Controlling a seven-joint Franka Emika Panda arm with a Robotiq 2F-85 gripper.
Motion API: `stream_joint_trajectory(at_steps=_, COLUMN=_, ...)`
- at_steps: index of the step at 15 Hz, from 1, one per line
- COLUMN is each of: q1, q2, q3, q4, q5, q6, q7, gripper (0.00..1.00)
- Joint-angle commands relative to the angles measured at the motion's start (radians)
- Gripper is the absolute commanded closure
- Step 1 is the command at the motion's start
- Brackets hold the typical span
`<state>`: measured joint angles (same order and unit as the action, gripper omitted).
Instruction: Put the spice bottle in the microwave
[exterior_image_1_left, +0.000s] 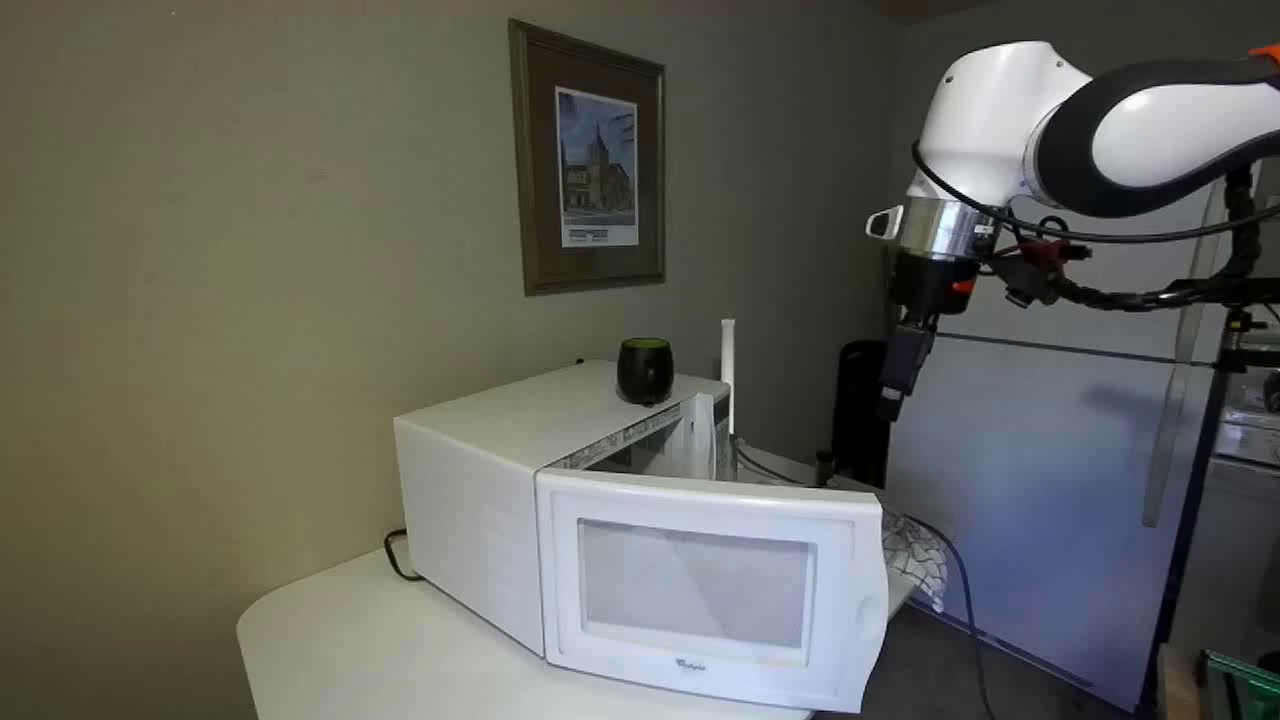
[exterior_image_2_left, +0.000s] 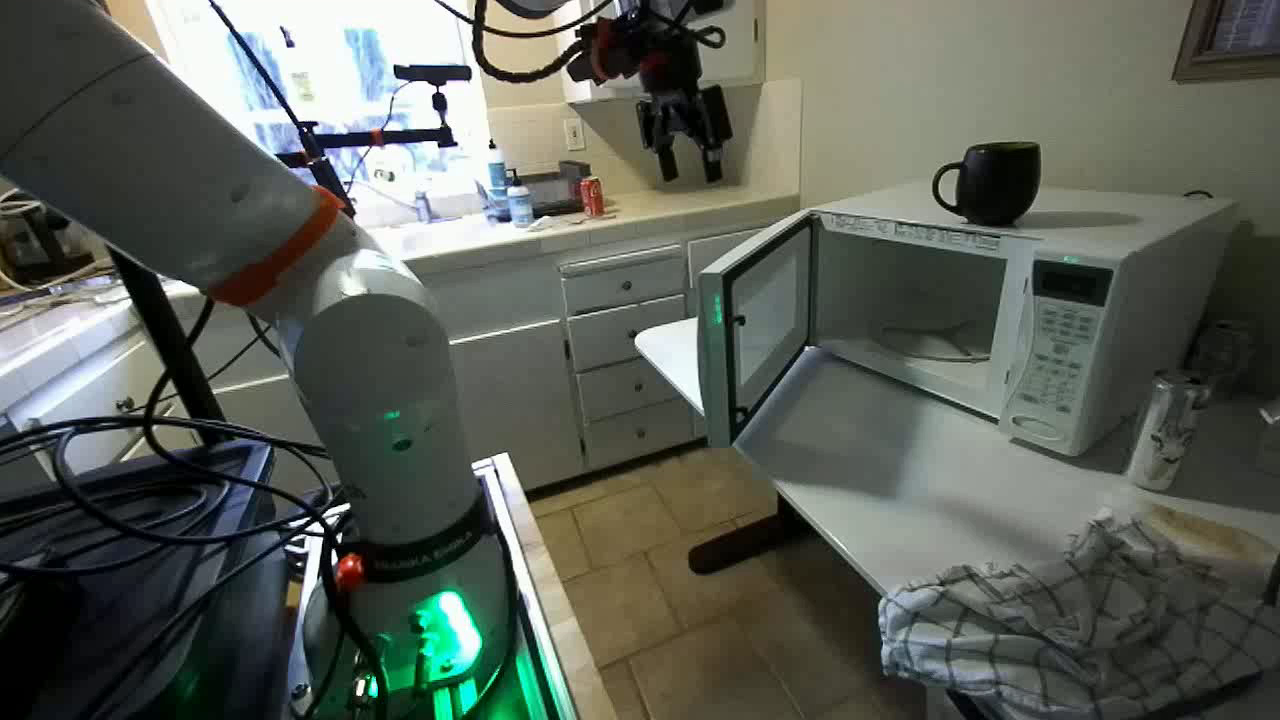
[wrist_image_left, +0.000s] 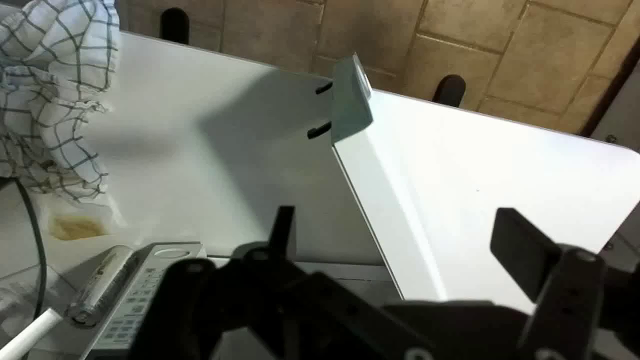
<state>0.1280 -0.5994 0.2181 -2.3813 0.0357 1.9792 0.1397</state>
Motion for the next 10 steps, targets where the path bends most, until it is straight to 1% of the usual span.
stream_joint_trajectory(at_steps=1, q1=0.009, q2=0.002, q3=-0.007, q4=0.002, q5=-0.005, q6=-0.002, q7=0.004, gripper=0.0)
stream_joint_trajectory(at_steps=4, q1=0.009, q2=0.002, q3=-0.007, q4=0.002, q5=-0.005, q6=-0.002, q7=0.004, gripper=0.0)
stream_joint_trajectory(at_steps=5, q1=0.0, q2=0.006, q3=-0.01, q4=0.008, q5=-0.007, q6=0.01, q7=0.015, gripper=0.0)
stream_joint_trajectory(at_steps=7, q1=-0.041, q2=0.011, q3=-0.029, q4=0.025, q5=-0.006, q6=0.064, q7=0.075, gripper=0.0)
stream_joint_trajectory(at_steps=10, q1=-0.115, q2=0.016, q3=-0.116, q4=0.081, q5=-0.01, q6=0.106, q7=0.08, gripper=0.0)
